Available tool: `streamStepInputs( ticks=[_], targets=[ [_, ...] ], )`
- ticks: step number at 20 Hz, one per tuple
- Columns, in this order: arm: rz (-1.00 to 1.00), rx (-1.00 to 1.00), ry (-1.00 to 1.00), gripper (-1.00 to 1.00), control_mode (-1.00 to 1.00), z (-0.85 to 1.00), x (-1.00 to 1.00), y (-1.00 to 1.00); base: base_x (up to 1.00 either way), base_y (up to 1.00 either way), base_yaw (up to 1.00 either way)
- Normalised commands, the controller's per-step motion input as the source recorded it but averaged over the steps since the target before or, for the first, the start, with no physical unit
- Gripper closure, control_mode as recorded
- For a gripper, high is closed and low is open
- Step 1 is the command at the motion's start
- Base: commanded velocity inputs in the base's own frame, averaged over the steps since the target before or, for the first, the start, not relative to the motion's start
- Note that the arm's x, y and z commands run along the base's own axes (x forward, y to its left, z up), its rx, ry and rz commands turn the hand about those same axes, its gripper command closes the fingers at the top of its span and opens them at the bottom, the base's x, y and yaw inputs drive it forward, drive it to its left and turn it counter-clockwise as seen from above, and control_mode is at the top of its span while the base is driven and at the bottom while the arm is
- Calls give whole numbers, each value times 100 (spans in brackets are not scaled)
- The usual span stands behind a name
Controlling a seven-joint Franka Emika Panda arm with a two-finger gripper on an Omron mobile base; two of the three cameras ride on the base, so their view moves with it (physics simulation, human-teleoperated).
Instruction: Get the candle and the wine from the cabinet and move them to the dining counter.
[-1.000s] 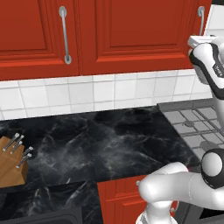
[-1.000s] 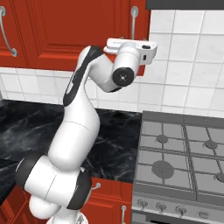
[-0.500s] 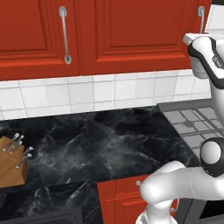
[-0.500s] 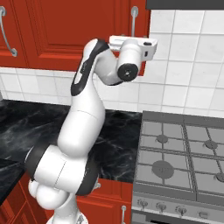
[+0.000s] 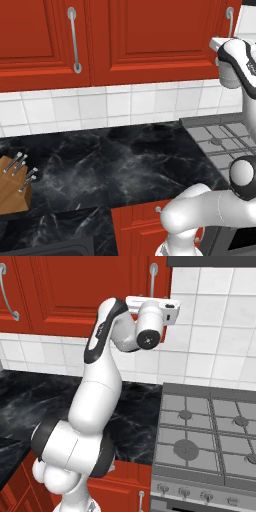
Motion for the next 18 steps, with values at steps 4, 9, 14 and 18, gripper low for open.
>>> streamStepInputs(
  ticks=[4, 9, 14, 18],
  targets=[
    [1, 0, 0, 100, -100, 0, 10, 0, 0, 0, 0],
    [0, 0, 0, 100, -100, 0, 0, 0, 0, 0, 0],
    [0, 0, 0, 100, -100, 0, 0, 0, 0, 0, 0],
    [0, 0, 0, 100, -100, 0, 0, 0, 0, 0, 0]
  ],
)
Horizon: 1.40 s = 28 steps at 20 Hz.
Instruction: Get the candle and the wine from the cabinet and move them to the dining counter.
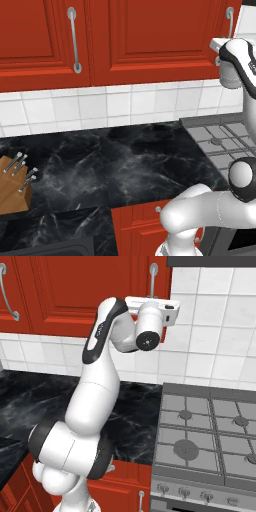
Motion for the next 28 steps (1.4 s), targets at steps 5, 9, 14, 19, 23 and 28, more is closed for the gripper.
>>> streamStepInputs(
  ticks=[5, 9, 14, 19, 23, 28],
  targets=[
    [0, 0, 0, 100, -100, 0, 0, 0, 0, 0, 0],
    [1, 0, 0, 100, -100, -1, -10, 5, 0, 0, 0],
    [7, 0, 1, 100, -100, -11, -43, 36, 0, 0, 0],
    [11, -1, 1, 100, -100, -12, -48, 48, 0, 0, 0],
    [12, 0, 0, 100, -100, -12, -52, 46, 0, 0, 0],
    [12, 0, 0, 100, -100, -13, -71, 41, 0, 0, 0]
  ],
)
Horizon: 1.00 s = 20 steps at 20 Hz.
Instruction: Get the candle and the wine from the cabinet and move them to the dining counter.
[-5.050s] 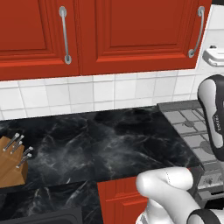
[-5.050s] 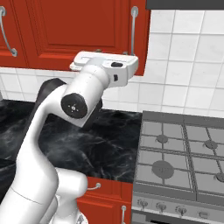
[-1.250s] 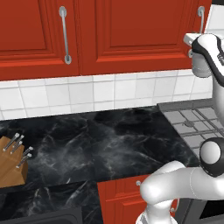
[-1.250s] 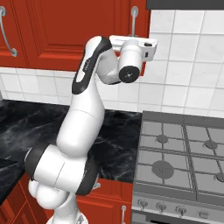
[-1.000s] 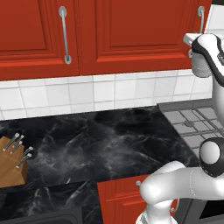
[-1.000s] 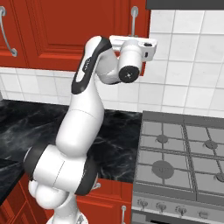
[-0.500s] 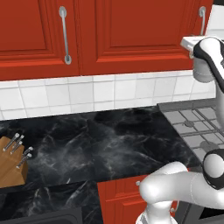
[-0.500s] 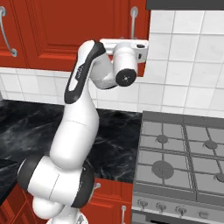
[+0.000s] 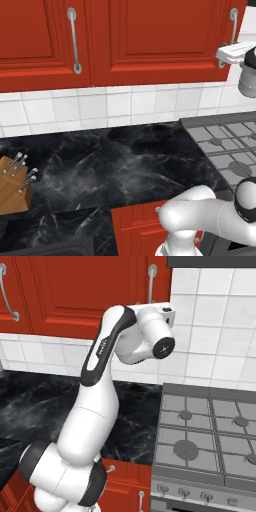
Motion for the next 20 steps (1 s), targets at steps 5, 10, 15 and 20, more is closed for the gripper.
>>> streamStepInputs(
  ticks=[5, 10, 15, 20],
  targets=[
    [12, 0, 0, 100, -100, -13, -92, 45, 0, 0, 0],
    [10, 0, 0, 100, -100, -18, -100, 50, 0, 0, 0],
    [9, 0, 0, 100, -100, -18, -100, 55, 0, 0, 0],
    [7, 0, 0, 100, -100, -19, -100, 56, 0, 0, 0]
  ],
)
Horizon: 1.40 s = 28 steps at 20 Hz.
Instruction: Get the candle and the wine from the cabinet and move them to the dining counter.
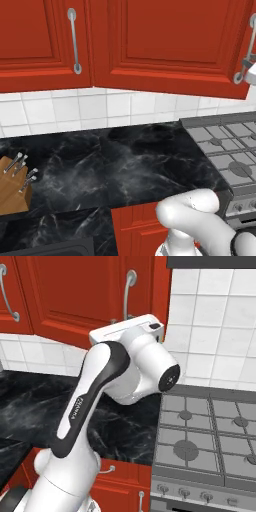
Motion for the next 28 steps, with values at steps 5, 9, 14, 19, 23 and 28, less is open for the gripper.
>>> streamStepInputs(
  ticks=[5, 9, 14, 19, 23, 28],
  targets=[
    [5, 0, 0, 100, -100, -20, -100, 56, 0, 0, 0],
    [2, -1, 0, 100, -100, -28, -94, 68, 0, 0, 0],
    [0, -2, 0, 100, -100, -30, -81, 71, 0, 0, 0],
    [0, 0, 0, 100, -100, -21, -63, 57, 0, 0, 0],
    [0, 0, 0, 100, -100, -12, -38, 43, 0, 0, 0],
    [0, 0, 0, 100, -100, 0, 0, 4, 0, 0, 0]
  ],
)
